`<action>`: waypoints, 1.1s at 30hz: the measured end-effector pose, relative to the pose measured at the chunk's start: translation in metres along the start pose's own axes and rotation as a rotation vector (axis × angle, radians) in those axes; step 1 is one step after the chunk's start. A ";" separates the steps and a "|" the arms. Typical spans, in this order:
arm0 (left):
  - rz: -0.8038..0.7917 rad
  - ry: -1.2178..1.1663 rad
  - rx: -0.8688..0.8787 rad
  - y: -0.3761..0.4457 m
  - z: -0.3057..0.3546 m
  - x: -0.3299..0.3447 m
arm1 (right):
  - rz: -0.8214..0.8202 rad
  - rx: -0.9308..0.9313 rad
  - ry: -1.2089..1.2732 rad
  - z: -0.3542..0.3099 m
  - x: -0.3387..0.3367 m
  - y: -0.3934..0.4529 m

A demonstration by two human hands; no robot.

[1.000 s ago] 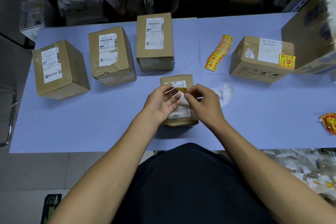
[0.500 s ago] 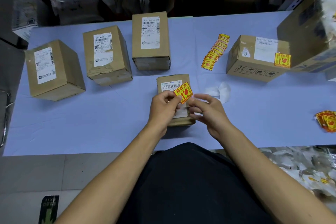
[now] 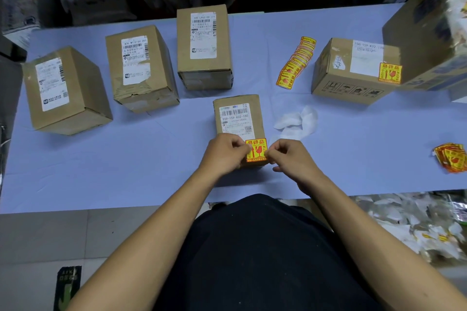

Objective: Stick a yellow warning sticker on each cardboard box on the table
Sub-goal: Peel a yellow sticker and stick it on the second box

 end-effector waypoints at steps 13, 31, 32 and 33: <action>0.104 0.545 0.077 0.005 0.000 0.012 | 0.055 0.010 -0.162 0.009 0.006 -0.001; 0.354 0.546 0.168 0.003 -0.038 -0.013 | 0.054 -0.062 -0.241 0.002 0.022 0.025; 0.346 0.467 0.154 0.004 -0.041 -0.012 | 0.022 -0.112 -0.260 0.003 0.027 0.024; 0.332 0.385 0.146 0.004 -0.043 -0.012 | -0.017 -0.150 -0.268 0.006 0.031 0.021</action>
Point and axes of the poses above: each hand's wrist, its own y-axis towards the middle knuckle, its own x-axis out of the palm, z = x × y, the point moved 3 cm from there along y, towards the middle knuckle, and after that the axes turned 13 degrees about -z, right-handed, at the moved point
